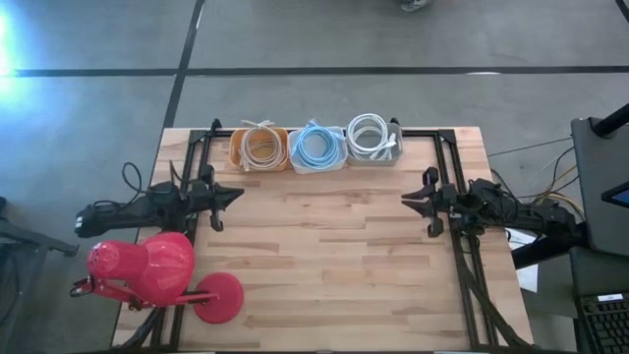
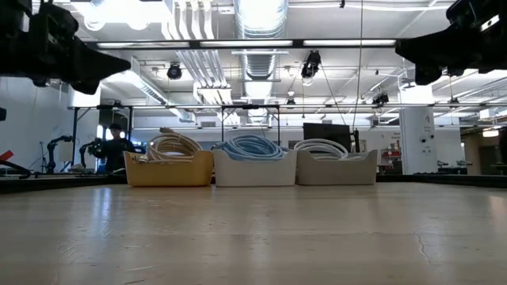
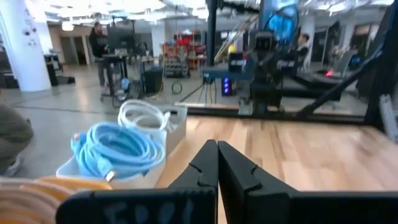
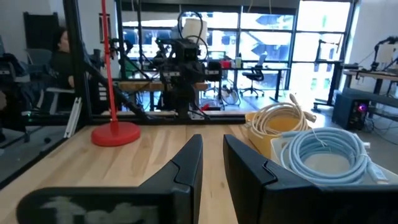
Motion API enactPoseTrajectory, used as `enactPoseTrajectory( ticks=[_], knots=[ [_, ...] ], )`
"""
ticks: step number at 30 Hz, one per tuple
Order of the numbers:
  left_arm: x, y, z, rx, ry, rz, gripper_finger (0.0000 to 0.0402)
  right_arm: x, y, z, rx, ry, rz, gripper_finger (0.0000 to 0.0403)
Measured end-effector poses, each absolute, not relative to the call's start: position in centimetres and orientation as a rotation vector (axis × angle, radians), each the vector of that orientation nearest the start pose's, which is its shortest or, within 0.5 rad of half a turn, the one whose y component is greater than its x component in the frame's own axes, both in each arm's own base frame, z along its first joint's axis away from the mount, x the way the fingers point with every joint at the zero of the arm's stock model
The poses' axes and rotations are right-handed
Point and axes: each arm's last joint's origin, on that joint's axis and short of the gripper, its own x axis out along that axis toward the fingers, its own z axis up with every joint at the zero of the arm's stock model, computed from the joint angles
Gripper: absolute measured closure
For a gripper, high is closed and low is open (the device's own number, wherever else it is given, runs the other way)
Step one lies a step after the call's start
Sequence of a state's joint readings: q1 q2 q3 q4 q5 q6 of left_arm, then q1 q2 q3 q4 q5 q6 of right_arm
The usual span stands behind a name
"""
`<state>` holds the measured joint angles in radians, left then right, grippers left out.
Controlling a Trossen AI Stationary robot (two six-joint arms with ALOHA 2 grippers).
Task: Sort HDMI cables
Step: Return to Home Position
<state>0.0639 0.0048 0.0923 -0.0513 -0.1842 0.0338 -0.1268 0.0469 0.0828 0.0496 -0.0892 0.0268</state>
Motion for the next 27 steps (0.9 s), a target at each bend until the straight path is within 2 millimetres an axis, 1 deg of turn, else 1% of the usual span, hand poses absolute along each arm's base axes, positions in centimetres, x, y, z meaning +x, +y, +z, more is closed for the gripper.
enactPoseTrajectory(
  ticks=[3,6,9,12,16,21,27],
  knots=[
    [9.4,1.1,17.6,0.035,-0.01,0.248,0.0399,9.4,-0.9,18.6,0.018,-0.09,-0.035,0.0344],
    [9.6,1.1,17.1,0.027,-0.048,0.229,0.0399,9.5,-0.9,17.7,0.034,-0.075,-0.034,0.0344],
    [9.7,1.0,17.0,0.007,-0.039,0.196,0.0399,9.6,-1.0,17.1,0.056,-0.055,-0.035,0.0344],
    [9.7,0.9,17.0,0.061,-0.033,0.179,0.0399,9.7,-1.0,16.9,0.052,-0.03,-0.036,0.0344],
    [9.7,0.9,16.9,0.076,-0.029,0.179,0.0399,9.8,-1.0,16.8,0.01,-0.017,-0.037,0.0344],
    [9.8,1.0,16.7,0.042,-0.01,0.178,0.0399,9.9,-1.0,16.6,-0.046,0.006,-0.04,0.0344],
    [9.9,1.0,16.6,0.02,0.003,0.178,0.0399,10.0,-1.0,16.4,0.026,0.026,-0.041,0.0342]
  ],
)
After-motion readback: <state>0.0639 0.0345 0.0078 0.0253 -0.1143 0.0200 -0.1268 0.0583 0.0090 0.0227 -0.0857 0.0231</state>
